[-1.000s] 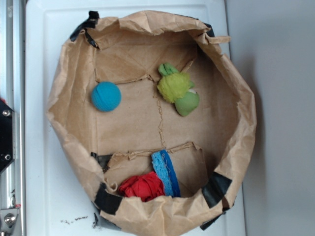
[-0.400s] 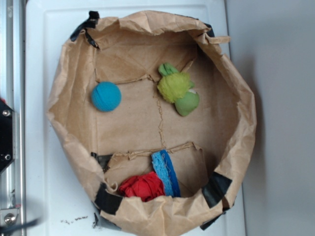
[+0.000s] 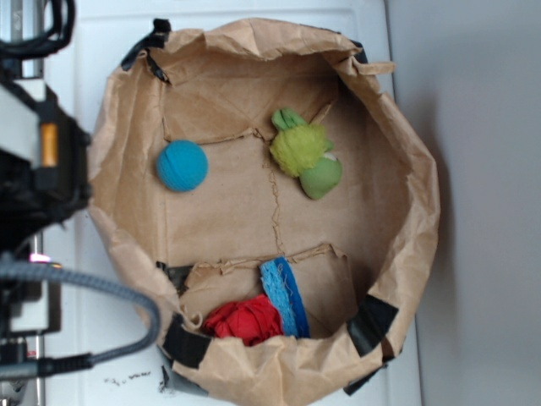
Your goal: Grab the green animal.
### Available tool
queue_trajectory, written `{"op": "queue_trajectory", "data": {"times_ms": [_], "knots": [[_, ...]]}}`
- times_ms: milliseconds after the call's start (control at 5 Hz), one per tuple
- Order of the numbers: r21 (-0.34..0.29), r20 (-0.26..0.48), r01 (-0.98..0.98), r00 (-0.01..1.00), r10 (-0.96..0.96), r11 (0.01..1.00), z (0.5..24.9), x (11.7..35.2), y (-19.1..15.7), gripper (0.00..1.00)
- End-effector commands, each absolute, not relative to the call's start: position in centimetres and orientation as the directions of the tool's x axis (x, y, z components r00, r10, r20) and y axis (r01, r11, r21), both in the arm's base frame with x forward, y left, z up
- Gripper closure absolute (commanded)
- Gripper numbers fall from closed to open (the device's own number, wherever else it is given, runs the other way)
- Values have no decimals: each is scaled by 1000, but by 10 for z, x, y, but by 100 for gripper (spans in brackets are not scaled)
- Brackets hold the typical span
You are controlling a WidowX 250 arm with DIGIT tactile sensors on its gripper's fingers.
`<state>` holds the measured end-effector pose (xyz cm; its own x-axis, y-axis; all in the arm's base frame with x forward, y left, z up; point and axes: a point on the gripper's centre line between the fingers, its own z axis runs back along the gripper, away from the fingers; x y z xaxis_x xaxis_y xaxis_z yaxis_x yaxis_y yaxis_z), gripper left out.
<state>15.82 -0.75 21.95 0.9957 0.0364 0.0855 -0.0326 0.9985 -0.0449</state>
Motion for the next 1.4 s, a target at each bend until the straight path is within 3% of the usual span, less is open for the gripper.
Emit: {"op": "queue_trajectory", "data": {"times_ms": [0, 200, 400, 1000, 1200], "knots": [[-80, 190, 92, 979, -75, 993, 218, 198, 5, 0], [-102, 220, 150, 968, -125, 983, 213, 228, 23, 0], [-115, 247, 226, 950, -192, 967, 209, 238, 29, 0], [-24, 269, 379, 894, -359, 925, 169, 231, 43, 0], [29, 243, 438, 869, -431, 899, 146, 255, 45, 0]]}}
